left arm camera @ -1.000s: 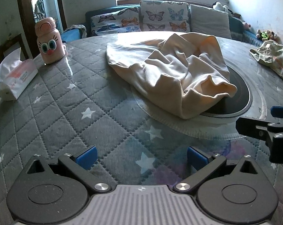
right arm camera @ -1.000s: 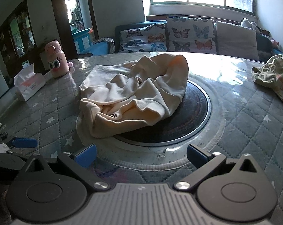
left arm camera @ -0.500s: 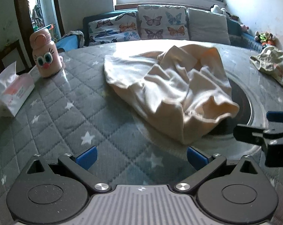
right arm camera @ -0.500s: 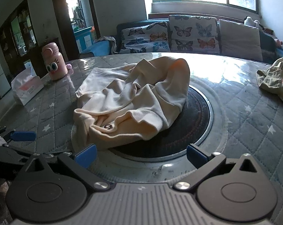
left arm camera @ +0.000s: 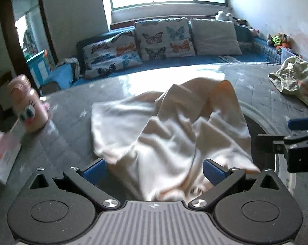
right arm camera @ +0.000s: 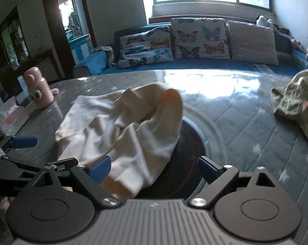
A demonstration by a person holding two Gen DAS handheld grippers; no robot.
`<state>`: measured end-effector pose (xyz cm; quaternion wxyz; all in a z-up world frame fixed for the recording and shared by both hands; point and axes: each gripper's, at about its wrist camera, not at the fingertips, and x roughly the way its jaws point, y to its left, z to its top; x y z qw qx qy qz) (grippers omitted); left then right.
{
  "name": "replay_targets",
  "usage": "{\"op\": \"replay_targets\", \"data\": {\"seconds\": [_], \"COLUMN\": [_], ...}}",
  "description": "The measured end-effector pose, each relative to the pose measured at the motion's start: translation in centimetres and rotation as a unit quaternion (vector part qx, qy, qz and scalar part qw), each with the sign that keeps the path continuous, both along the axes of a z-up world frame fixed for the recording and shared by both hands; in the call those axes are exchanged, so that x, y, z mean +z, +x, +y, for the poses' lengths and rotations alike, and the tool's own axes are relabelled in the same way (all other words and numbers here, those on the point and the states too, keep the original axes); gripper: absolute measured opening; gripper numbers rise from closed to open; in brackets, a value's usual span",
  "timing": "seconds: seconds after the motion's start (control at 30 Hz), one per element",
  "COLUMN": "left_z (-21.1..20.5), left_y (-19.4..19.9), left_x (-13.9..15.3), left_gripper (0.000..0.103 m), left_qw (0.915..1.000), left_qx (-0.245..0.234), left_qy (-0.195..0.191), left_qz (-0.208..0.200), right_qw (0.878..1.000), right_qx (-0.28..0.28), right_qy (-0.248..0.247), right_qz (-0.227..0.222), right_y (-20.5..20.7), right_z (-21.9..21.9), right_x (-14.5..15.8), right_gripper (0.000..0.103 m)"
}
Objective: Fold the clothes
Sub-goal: 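Grasp the sweatshirt edge with the left gripper while the right gripper grasps another edge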
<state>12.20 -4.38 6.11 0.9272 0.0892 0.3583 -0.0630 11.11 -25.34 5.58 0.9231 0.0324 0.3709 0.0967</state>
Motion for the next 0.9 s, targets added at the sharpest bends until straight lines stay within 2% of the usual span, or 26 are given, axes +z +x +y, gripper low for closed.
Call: {"op": "replay_targets", "data": {"seconds": [0.13,0.2,0.33,0.4,0.47,0.53,0.67,0.73,0.77,0.8,0.83,0.9], "left_z": [-1.1,-1.3,-1.5,-1.4,-1.2,-1.1,-1.2,-1.3,-1.4,-1.4,-1.6,-1.7], "left_y": [2.6,4.0,6.1,7.0,7.8,7.9,8.1,8.2,8.2,8.1,8.2,8.4], "left_x": [-0.2,-0.5,-1.7,-2.4,-3.1,-3.2,-3.1,-3.1,-3.1,-3.0,-2.9,-3.1], "left_gripper": [0.093,0.082,0.066,0.051,0.045,0.041,0.025,0.025,0.026,0.031,0.034,0.035], "left_qw": [0.9999,0.9998,0.9993,0.9987,0.9975,0.9974,0.9969,0.9965,0.9963,0.9961,0.9962,0.9962], "left_qx": [-0.016,-0.018,-0.023,-0.024,-0.024,-0.025,-0.038,-0.042,-0.045,-0.047,-0.049,-0.048], "left_qy": [-0.002,-0.01,-0.017,-0.024,-0.037,-0.045,-0.05,-0.054,-0.056,-0.059,-0.056,-0.055], "left_qz": [0.0,0.006,0.024,0.039,0.055,0.051,0.047,0.047,0.047,0.047,0.046,0.047], "right_qw": [1.0,1.0,1.0,1.0,1.0,1.0,1.0,1.0,1.0,1.0,1.0,1.0], "right_qx": [-0.008,-0.012,-0.02,-0.02,-0.02,-0.02,-0.014,-0.011,-0.01,-0.007,-0.007,-0.01], "right_qy": [-0.012,-0.011,-0.011,-0.011,-0.014,-0.017,-0.019,-0.022,-0.023,-0.022,-0.019,-0.009], "right_qz": [-0.008,-0.009,-0.009,-0.008,-0.009,-0.011,-0.007,0.002,0.006,0.008,0.011,0.015], "right_y": [2.2,3.5,6.1,7.4,8.8,10.1,12.5,13.5,13.9,14.1,14.3,14.3], "right_z": [-0.4,-0.6,-0.9,-0.8,-0.7,-0.4,0.1,0.4,0.5,0.6,0.6,0.5], "right_x": [0.3,0.2,-0.2,-0.5,-0.9,-1.3,-2.2,-2.9,-3.2,-3.5,-3.7,-4.0], "right_gripper": [0.088,0.085,0.08,0.076,0.075,0.074,0.068,0.061,0.053,0.044,0.039,0.016]}}
